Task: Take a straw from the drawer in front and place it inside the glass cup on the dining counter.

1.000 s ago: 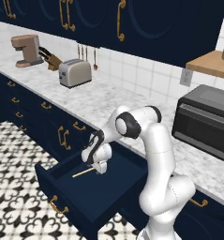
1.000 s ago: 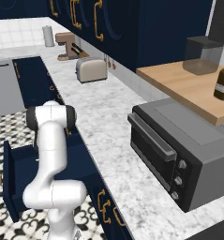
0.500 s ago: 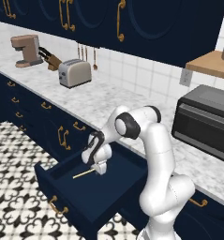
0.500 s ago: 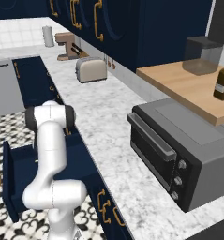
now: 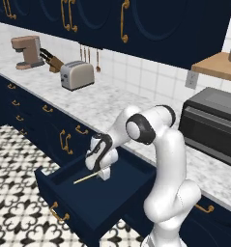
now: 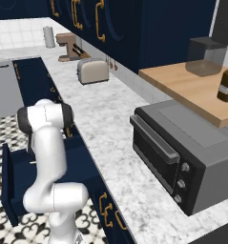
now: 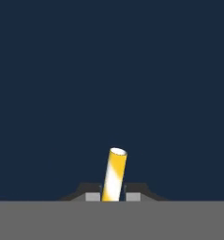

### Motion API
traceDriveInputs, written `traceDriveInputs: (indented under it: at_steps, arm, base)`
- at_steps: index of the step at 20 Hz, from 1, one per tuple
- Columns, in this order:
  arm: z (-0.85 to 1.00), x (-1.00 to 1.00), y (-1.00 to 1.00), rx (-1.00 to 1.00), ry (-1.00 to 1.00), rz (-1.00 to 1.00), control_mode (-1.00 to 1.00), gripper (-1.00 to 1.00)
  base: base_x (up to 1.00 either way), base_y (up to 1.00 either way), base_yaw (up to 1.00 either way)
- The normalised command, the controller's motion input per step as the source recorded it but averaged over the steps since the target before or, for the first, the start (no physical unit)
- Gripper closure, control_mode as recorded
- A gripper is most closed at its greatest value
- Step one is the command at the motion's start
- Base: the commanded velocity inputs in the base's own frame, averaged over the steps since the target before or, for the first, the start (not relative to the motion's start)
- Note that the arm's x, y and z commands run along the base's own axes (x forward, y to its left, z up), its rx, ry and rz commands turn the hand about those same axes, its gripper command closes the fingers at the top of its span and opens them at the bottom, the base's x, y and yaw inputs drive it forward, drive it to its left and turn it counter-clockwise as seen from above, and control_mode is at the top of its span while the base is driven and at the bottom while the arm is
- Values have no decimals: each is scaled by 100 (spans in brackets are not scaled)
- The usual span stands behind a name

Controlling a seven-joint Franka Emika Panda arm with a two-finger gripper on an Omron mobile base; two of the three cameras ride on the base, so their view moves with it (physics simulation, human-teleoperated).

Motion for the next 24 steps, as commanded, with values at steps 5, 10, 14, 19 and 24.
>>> traceDriveInputs:
  at_steps: [5, 10, 14, 19, 24]
  arm:
    - [100, -23, -10, 3, -13, 1, -100, 100]
    - [100, 2, 0, 13, 0, 12, -100, 100]
    - [100, 21, 0, 5, 0, 15, -100, 100]
    - [100, 11, -4, -1, -1, 20, -100, 100]
    - [100, 0, -3, -22, -15, 29, -100, 100]
  base:
    - [0, 0, 0]
    - [0, 0, 0]
    - [0, 0, 0]
    - [0, 0, 0]
    - [0, 0, 0]
